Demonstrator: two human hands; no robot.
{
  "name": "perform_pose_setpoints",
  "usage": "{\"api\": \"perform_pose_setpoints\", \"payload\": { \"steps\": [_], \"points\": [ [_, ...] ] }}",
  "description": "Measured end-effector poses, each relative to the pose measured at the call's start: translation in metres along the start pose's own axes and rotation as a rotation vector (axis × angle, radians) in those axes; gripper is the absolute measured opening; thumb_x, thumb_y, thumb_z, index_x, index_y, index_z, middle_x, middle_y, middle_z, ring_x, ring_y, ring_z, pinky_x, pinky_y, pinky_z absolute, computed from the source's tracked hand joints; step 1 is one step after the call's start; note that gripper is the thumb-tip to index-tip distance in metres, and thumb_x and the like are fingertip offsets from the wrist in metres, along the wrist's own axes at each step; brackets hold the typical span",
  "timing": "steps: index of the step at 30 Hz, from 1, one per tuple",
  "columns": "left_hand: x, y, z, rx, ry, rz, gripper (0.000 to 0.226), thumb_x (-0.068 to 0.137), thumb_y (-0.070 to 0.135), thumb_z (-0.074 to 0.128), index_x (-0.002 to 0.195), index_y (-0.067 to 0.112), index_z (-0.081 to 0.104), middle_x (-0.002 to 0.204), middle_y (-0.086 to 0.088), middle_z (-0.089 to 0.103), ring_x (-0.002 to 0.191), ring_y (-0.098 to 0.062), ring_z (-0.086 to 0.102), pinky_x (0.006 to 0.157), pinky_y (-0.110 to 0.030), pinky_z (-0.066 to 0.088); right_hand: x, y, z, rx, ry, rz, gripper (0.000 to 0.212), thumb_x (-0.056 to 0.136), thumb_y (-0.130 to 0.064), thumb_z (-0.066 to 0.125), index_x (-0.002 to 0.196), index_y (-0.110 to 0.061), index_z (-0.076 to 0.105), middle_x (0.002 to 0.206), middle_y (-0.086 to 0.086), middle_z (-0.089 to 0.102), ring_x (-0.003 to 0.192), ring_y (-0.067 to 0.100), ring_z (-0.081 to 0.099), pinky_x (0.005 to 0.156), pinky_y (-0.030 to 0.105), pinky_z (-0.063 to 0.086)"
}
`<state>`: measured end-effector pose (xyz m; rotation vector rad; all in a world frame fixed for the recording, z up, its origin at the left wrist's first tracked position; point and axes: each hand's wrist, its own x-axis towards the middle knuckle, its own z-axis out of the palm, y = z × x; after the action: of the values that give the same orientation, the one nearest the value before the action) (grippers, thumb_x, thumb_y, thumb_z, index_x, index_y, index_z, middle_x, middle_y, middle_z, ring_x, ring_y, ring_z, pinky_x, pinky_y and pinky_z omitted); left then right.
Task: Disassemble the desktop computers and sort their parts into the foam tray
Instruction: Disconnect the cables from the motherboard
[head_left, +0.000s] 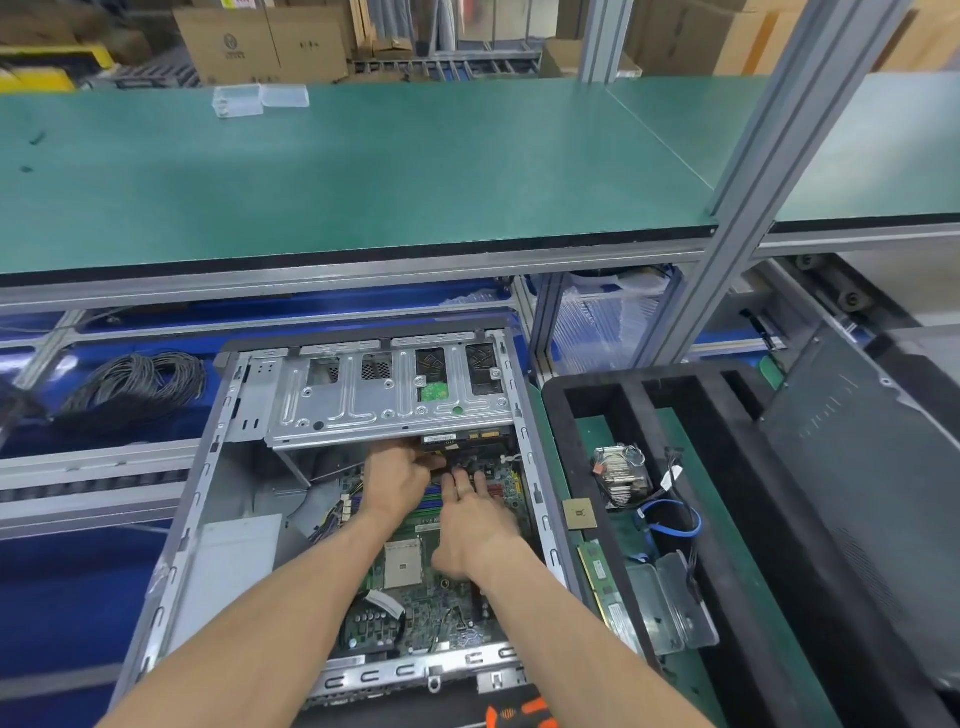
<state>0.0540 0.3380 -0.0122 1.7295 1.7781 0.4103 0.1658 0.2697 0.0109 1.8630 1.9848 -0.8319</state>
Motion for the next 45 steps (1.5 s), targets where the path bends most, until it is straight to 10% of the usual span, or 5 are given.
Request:
{"api": "perform_pose_setpoints", "payload": {
  "steps": [10, 23, 29, 36, 45],
  "points": [
    [0.0, 0.0, -0.019, 0.057, 0.141, -0.06, 0.028, 0.081, -0.003, 0.058, 0.054, -0.001, 0.049, 0.076, -0.033, 0.064, 0.076, -0.044, 0.063, 0.065, -0.041, 0.045, -0.001, 0.0, 0.0, -0.008, -0.001, 0.006, 0.101, 0.092, -0.026, 0.064, 0.159, -0.009, -0.01, 0.167, 0.005, -0.016, 0.154, 0.031, -0.01, 0.124, 0.051, 0.017],
    [0.001, -0.014, -0.087, 0.926, -0.365, 0.061, 0.029, 0.1, 0.013, 0.052, 0.129, 0.011, 0.056, 0.133, -0.006, 0.059, 0.12, -0.025, 0.057, 0.101, -0.037, 0.048, -0.013, -0.005, -0.009, 0.007, 0.08, 0.017, 0.076, 0.095, -0.014, 0.051, 0.159, -0.005, 0.011, 0.167, 0.006, 0.012, 0.154, 0.031, 0.012, 0.112, 0.05, 0.04],
    [0.002, -0.016, -0.093, 0.858, -0.412, 0.082, 0.035, 0.096, 0.008, 0.058, 0.131, 0.011, 0.052, 0.124, -0.005, 0.061, 0.104, -0.021, 0.06, 0.092, -0.031, 0.051, -0.017, -0.008, -0.013, -0.037, 0.152, 0.039, 0.062, 0.093, -0.017, 0.055, 0.149, -0.004, 0.034, 0.153, 0.012, 0.038, 0.13, 0.034, 0.049, 0.096, 0.047, 0.052],
    [0.001, -0.024, -0.096, 0.864, -0.43, 0.097, 0.044, 0.098, 0.004, 0.052, 0.142, 0.01, 0.045, 0.137, -0.007, 0.056, 0.121, -0.024, 0.057, 0.105, -0.036, 0.047, -0.011, -0.01, -0.013, -0.111, 0.094, -0.096, 0.08, 0.092, -0.011, 0.053, 0.16, -0.006, 0.01, 0.169, 0.005, 0.002, 0.155, 0.028, 0.004, 0.119, 0.057, 0.025],
    [0.006, -0.041, -0.109, 0.631, -0.435, 0.09, 0.036, 0.108, 0.024, 0.039, 0.139, 0.007, 0.049, 0.145, -0.015, 0.052, 0.13, -0.029, 0.05, 0.106, -0.034, 0.038, -0.007, -0.03, -0.034, -0.185, 0.394, -0.333, 0.032, 0.094, -0.001, 0.044, 0.124, -0.007, 0.055, 0.101, 0.018, 0.069, 0.09, 0.038, 0.065, 0.068, 0.036, 0.038]
  ]
}}
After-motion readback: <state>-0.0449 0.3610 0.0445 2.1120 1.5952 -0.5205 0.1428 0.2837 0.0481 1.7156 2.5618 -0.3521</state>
